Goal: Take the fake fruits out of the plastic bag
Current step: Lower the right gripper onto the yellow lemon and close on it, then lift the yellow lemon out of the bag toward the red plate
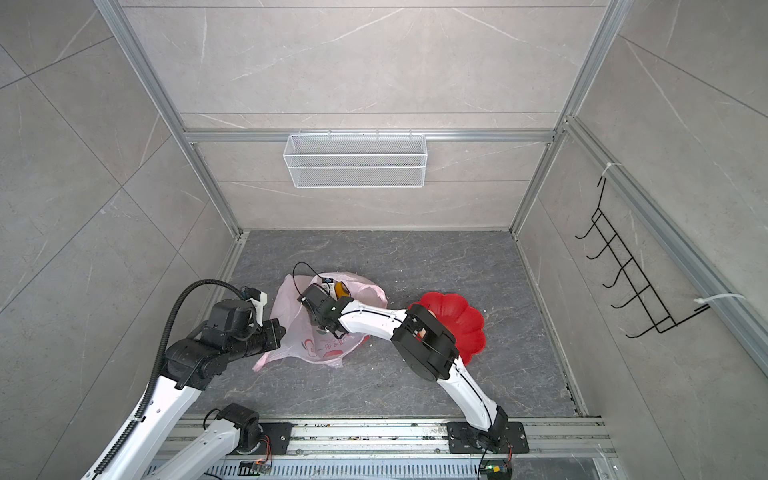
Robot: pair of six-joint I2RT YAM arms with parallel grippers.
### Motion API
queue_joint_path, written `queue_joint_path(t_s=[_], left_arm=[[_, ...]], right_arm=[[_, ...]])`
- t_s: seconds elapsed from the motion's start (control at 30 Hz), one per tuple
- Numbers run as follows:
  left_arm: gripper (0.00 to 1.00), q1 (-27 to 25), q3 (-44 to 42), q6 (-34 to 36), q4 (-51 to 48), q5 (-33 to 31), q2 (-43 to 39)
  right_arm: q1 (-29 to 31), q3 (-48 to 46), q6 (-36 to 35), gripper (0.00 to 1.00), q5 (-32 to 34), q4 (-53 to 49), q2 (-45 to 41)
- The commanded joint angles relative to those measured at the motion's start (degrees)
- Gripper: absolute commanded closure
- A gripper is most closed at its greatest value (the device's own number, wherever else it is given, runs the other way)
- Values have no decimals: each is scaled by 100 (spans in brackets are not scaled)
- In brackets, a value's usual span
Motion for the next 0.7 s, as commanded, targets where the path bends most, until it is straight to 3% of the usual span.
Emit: queue_joint_path(t_s=[0.0,0.67], left_arm=[[96,16,151,-91,324,71,115],[96,13,272,-88,659,69,465]], right_arm=[[-13,-316,-219,56,-126,18,-442],[271,-1117,-1002,59,-415,-426,-2023]])
